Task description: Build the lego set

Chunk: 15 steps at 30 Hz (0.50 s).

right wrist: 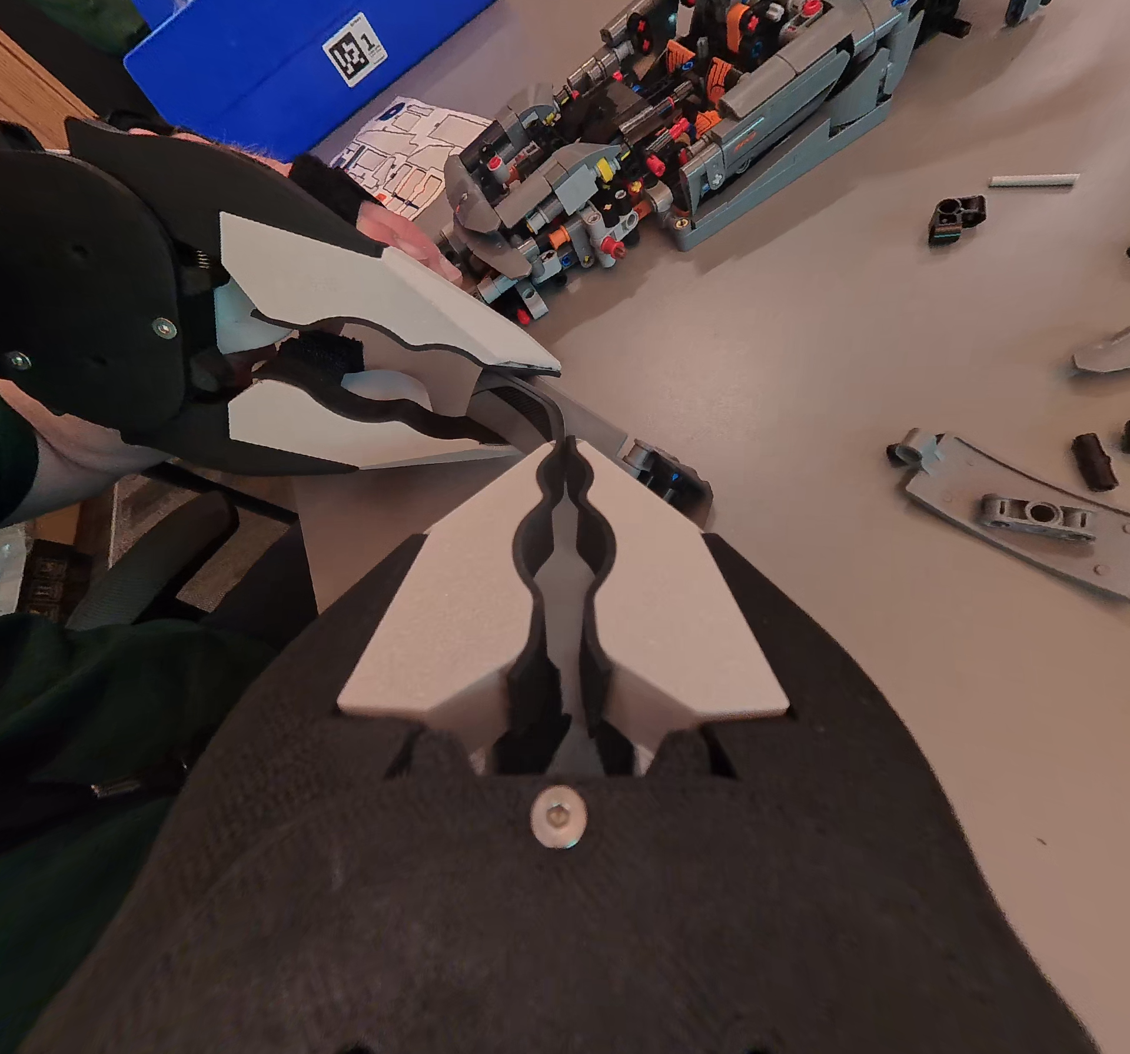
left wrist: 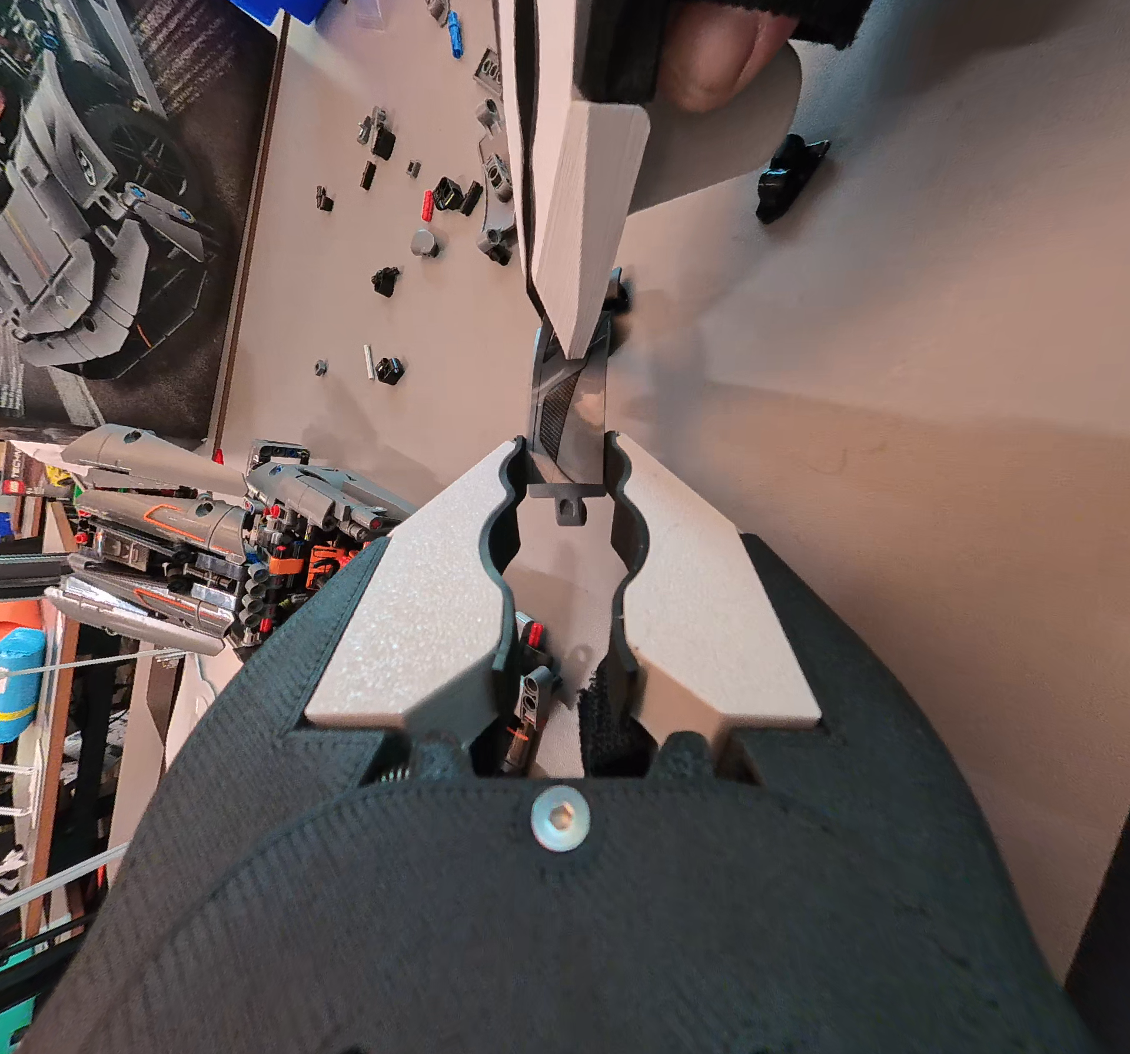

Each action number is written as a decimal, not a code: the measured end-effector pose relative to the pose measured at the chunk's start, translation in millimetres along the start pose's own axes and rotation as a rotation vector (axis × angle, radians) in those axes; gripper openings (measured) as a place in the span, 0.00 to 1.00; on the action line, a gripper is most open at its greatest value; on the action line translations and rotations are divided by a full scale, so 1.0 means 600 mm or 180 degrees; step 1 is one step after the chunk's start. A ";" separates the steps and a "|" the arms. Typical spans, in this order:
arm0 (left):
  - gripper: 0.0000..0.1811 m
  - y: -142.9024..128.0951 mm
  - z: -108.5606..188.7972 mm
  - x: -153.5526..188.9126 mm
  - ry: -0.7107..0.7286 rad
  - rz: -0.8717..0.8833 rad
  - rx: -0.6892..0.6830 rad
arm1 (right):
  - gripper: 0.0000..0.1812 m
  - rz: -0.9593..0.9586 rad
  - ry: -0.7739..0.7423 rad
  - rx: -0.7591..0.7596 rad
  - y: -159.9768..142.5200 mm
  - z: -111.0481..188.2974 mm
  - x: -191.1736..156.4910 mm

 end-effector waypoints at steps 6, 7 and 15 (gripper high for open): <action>0.13 0.000 0.000 0.000 -0.0003 0.0005 0.0001 | 0.00 -0.0035 0.0021 0.0044 -0.001 0.000 0.000; 0.12 0.000 0.000 0.000 -0.0003 0.0006 0.0003 | 0.00 -0.0042 0.0024 0.0050 0.000 0.000 0.001; 0.12 0.002 -0.001 0.000 -0.0002 0.0009 -0.0004 | 0.00 -0.0070 0.0018 0.0099 -0.002 0.001 0.002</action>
Point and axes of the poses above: each gripper's, where its closed fingertips meet, z back along the fingers, y out of its top, x = y × z across the jaws, the point moved 3 cm from there along z, back along the fingers, and after that the axes turned 12 degrees about -x, right-handed, at the moved point
